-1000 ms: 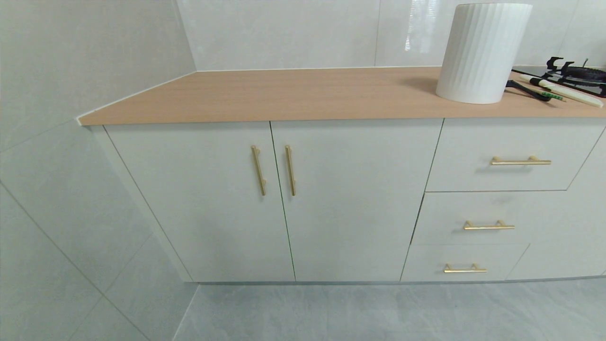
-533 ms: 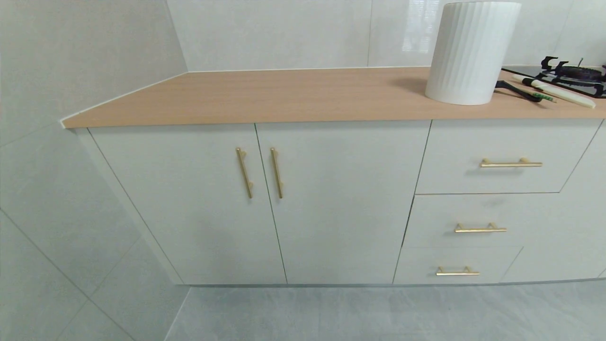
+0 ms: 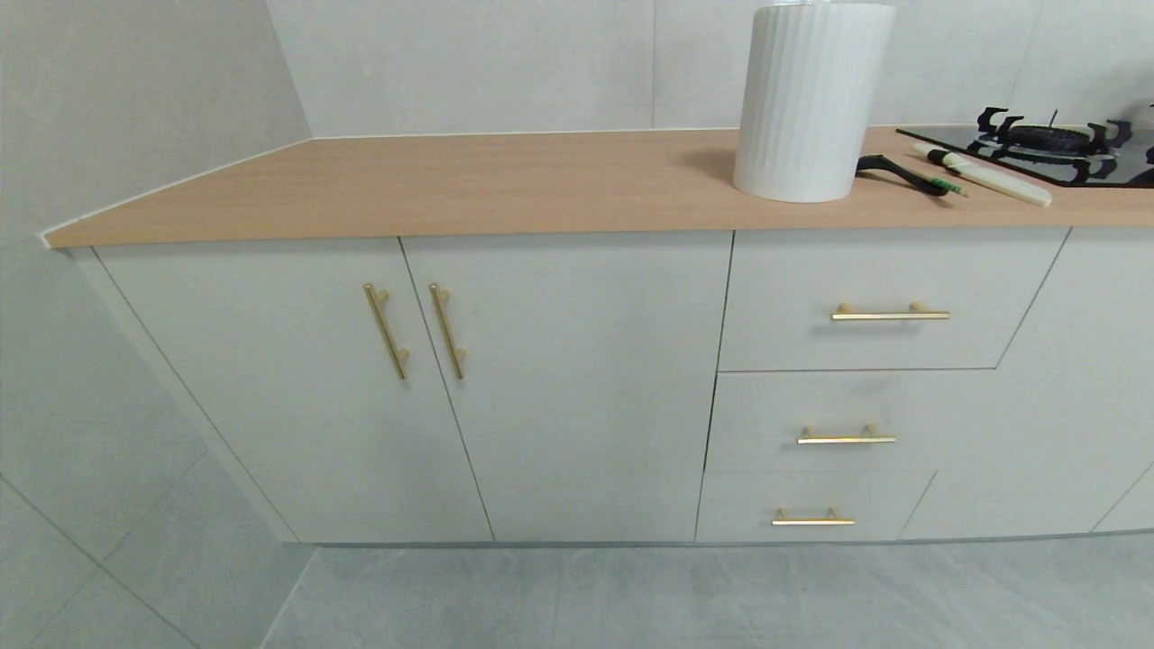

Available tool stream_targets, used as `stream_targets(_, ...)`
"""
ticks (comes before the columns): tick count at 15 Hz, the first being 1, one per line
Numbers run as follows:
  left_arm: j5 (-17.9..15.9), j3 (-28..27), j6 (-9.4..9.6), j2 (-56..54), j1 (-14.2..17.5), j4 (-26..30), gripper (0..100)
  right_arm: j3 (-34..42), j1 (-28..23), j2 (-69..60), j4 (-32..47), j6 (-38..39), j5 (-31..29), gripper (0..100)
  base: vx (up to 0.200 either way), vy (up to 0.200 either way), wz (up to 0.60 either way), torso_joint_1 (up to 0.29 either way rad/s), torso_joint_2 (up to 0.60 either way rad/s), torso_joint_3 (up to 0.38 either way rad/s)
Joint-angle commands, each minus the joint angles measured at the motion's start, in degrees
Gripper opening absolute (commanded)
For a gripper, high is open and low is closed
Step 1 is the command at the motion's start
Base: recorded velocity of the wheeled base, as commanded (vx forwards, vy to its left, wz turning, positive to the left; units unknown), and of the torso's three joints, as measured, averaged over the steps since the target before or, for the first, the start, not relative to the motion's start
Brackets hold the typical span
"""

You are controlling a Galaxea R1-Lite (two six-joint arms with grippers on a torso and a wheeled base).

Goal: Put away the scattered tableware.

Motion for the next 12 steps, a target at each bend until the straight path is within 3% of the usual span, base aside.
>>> stream_targets(1, 0.1, 0.0, -0.02, 0.1, 0.0, 0.0, 100, 0.0, 0.0, 0.1, 0.0, 0.0, 0.0, 100, 0.000, 0.000, 0.00, 0.000, 0.00, 0.000)
stream_targets(12, 0.0, 0.0, -0.02, 0.1, 0.0, 0.0, 100, 0.0, 0.0, 0.1, 0.0, 0.0, 0.0, 100, 0.000, 0.000, 0.00, 0.000, 0.00, 0.000)
